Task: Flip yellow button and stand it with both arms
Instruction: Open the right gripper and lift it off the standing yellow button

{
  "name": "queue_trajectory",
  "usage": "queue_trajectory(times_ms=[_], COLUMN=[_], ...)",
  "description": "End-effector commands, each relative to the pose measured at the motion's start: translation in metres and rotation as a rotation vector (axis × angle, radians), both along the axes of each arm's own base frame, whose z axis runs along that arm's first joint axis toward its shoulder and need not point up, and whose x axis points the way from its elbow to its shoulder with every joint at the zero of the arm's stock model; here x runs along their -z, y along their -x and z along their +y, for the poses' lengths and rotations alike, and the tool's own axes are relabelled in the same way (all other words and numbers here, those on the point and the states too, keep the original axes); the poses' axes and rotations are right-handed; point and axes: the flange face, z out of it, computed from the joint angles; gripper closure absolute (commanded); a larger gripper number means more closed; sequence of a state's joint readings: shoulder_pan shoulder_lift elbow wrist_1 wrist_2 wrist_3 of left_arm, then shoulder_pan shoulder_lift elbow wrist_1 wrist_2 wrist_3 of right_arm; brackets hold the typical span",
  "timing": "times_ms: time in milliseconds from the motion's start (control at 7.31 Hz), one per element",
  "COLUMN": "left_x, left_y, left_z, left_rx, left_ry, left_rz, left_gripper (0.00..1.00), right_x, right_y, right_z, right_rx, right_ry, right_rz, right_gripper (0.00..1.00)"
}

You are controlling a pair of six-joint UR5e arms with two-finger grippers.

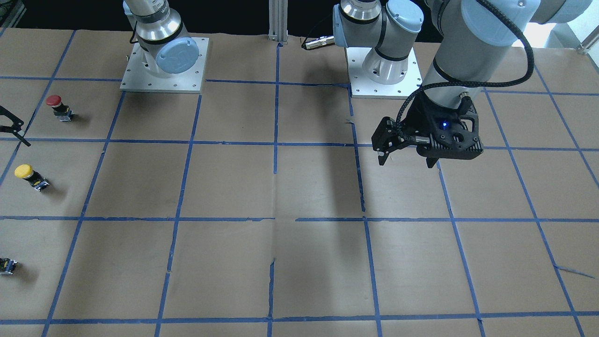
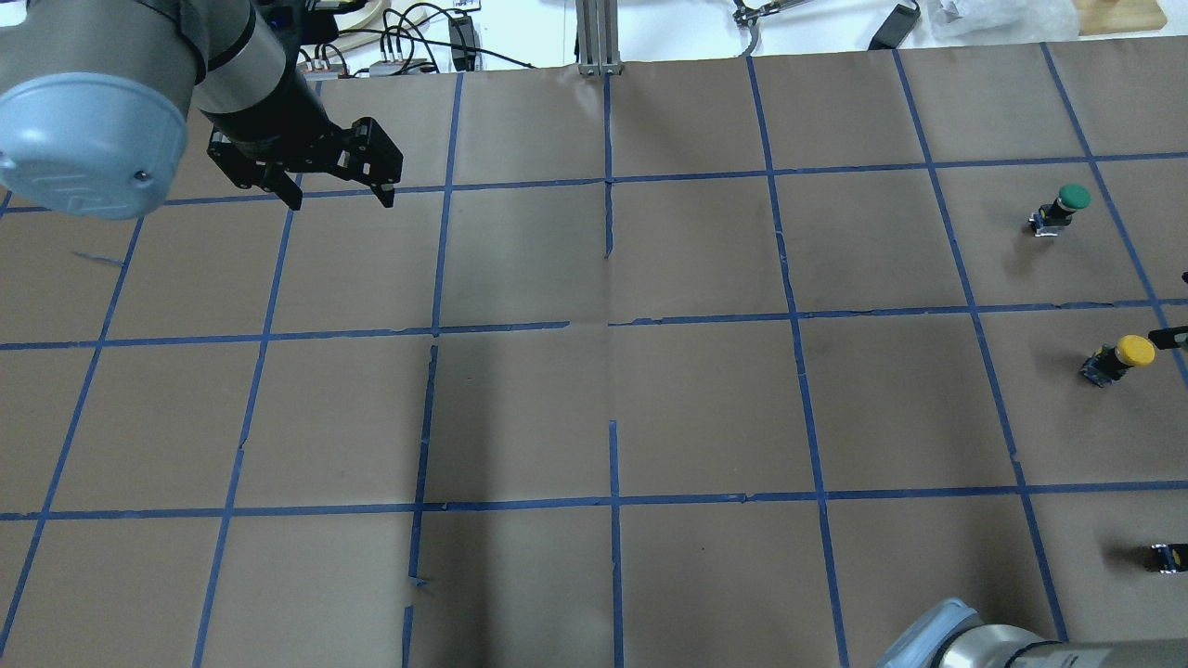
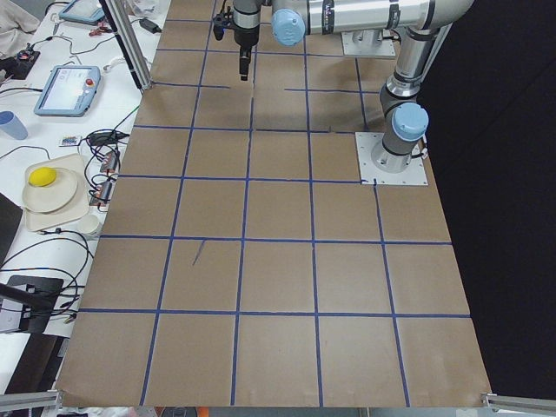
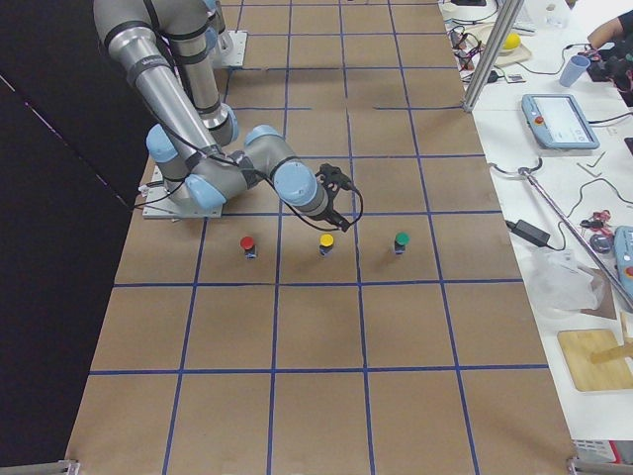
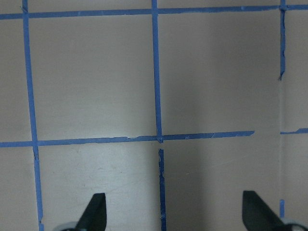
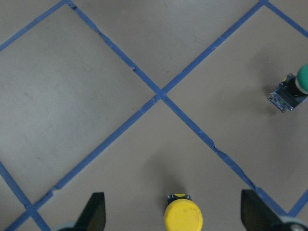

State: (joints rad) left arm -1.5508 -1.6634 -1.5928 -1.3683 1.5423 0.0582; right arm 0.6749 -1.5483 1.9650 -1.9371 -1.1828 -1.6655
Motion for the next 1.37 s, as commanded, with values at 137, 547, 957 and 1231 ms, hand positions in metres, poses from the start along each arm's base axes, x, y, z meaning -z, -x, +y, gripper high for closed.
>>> queue_trajectory(times_ms=[137,547,957,1231], left_x=[0.001,-0.001,0.007,-0.019], left_y=[0.001,0.001,0.003,0.002], left_z=[-0.001,-0.001,0.003,0.009], left_rx=[-0.011,-0.013,-0.065,-0.118], left_ry=[-0.002,-0.005,-0.067,-0.130], left_rz=[0.006,0.005,0.029,-0.005], left_gripper=[0.00,0.00,0.00,0.00], right_x=[-0.075,-0.133,-0.148,-0.145], right_y=[-0.094,-0.162,-0.224,-0.309], right_z=[0.013,-0.005,-0.023,-0.018], right_rx=[0.495,0.877,1.018,1.004], right_ry=[-0.185,-0.343,-0.401,-0.412], right_rz=[0.018,-0.100,-0.094,0.022], right_gripper=[0.00,0.00,0.00,0.00])
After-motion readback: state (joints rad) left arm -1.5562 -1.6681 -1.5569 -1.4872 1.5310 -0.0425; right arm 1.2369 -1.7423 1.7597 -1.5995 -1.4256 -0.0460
